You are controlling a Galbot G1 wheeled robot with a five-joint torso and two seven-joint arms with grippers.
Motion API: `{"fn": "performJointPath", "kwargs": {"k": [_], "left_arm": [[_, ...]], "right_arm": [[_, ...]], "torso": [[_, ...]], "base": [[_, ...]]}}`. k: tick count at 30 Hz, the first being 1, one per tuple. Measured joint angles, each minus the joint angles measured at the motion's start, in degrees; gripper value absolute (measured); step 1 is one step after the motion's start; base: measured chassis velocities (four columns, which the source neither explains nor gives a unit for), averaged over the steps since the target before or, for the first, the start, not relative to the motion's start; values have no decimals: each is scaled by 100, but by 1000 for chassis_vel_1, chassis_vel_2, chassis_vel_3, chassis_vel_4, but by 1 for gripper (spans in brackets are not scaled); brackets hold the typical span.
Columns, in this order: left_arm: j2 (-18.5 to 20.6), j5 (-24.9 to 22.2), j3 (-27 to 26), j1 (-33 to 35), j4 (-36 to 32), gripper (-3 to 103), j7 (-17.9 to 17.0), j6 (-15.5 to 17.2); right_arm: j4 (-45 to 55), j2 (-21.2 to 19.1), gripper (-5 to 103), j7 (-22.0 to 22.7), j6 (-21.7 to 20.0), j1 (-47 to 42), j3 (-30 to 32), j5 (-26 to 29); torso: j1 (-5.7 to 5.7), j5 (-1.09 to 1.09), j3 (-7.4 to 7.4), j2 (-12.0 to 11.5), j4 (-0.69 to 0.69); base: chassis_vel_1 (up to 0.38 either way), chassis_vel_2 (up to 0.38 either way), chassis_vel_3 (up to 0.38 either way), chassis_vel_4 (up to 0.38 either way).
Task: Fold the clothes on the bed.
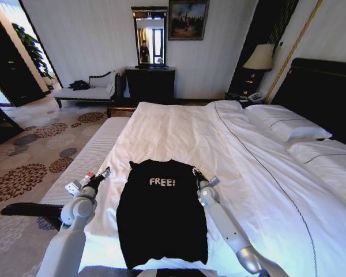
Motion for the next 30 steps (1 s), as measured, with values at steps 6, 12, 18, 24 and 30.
{"fn": "performJointPath", "kwargs": {"k": [6,12,18,24,30], "left_arm": [[59,-24,-57,12,19,100,10,-44],[145,-115,-68,-41,80,100,17,-49],[248,-191,31,-204,233,100,34,-50],[418,-579,311,-609,736,100,178,-118],[430,-1351,965,-1660,1888,100,319,-211]], "right_arm": [[-77,33,18,-68,29,33,-18,-31],[-155,69,2,-99,69,86,-49,-126],[-218,57,0,-124,140,210,-63,-175],[-138,15,0,-132,199,376,-6,-76],[5,-36,0,-132,187,338,-15,-101]], "torso": [[0,0,0,0,0],[0,0,0,0,0],[0,0,0,0,0],[-1,0,0,0,1],[-1,1,0,0,-1]], "base": [[0,0,0,0],[0,0,0,0],[0,0,0,0],[0,0,0,0],[0,0,0,0]]}}
